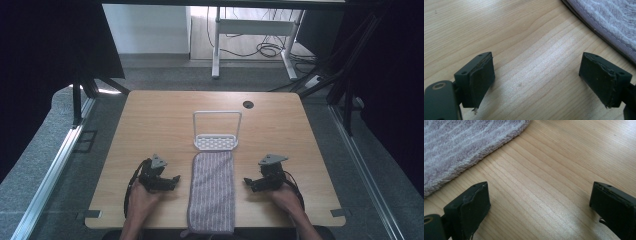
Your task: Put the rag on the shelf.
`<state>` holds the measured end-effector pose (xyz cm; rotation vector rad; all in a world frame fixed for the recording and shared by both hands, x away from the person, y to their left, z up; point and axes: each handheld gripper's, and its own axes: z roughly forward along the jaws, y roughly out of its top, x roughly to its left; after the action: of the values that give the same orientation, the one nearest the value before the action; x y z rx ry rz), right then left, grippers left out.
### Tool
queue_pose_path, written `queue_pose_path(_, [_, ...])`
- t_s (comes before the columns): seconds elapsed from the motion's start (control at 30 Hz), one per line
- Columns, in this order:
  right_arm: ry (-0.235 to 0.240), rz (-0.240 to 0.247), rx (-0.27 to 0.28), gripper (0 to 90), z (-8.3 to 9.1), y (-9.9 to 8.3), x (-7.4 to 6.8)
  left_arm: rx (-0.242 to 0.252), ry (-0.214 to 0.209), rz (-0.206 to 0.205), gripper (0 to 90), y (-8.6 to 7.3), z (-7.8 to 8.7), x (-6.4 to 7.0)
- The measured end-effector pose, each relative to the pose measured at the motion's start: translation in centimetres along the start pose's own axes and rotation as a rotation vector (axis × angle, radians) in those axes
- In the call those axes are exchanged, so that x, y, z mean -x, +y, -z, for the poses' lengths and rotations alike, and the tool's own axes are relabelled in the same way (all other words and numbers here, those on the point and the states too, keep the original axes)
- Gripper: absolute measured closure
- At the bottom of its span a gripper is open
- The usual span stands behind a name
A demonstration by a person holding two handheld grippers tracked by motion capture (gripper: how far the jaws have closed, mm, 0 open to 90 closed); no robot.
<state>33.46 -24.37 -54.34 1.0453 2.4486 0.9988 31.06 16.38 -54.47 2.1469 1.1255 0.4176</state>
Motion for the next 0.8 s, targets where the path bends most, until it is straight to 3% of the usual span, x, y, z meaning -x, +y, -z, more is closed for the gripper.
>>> queue_pose_path(0.8, [0.002,0.0,-0.017,1.8,-0.03,0.18,-0.08,0.005,0.008,0.016,13.4,-0.03,0.03,0.03])
